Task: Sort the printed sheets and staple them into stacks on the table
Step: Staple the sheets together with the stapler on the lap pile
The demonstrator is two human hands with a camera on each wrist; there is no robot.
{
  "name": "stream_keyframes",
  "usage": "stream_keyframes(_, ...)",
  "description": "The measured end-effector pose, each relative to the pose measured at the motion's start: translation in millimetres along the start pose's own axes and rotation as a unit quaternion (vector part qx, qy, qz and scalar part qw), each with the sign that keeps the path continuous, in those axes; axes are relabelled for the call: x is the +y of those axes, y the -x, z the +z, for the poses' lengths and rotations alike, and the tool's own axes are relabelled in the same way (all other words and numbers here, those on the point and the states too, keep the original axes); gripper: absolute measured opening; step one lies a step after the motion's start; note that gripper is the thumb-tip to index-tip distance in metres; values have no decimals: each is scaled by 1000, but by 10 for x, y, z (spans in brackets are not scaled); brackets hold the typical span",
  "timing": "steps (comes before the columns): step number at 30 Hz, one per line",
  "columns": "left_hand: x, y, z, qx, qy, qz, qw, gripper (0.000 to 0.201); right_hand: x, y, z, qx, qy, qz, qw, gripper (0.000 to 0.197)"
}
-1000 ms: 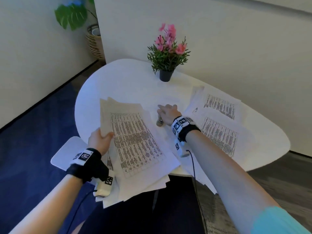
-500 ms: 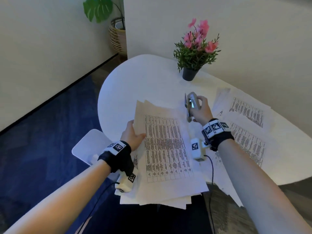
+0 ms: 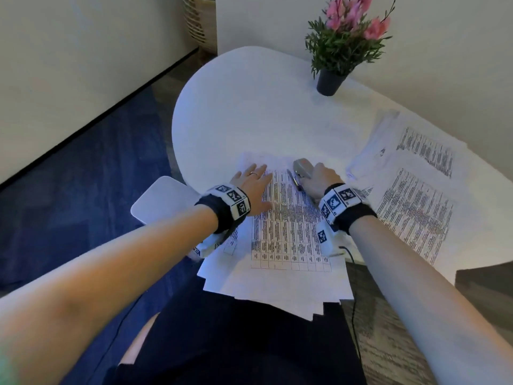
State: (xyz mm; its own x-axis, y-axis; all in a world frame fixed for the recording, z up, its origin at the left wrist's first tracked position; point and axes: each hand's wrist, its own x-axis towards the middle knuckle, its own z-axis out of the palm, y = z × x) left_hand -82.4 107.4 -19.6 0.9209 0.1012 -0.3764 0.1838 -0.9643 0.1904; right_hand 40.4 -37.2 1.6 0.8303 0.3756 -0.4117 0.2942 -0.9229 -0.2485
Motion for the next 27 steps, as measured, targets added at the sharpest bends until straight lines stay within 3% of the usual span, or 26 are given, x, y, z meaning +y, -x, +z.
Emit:
stream_keyframes(3,52,-105,5,-16,6,3,1000,83,-78,-15,52,25,31,-3,999,52)
stream_keyframes(11,67,-212,34,2,0,17,1000,86,-114,-118,87,56,79,-76,992,30)
stream_keyframes(15,73,-225,19,-10,0,18,1000,86,-137,-163,119,71,91,-84,990,31)
stream_keyframes(27,98,-181,10,4,-4,29,1000,78,-330,-230,194,91,17,-32,995,38)
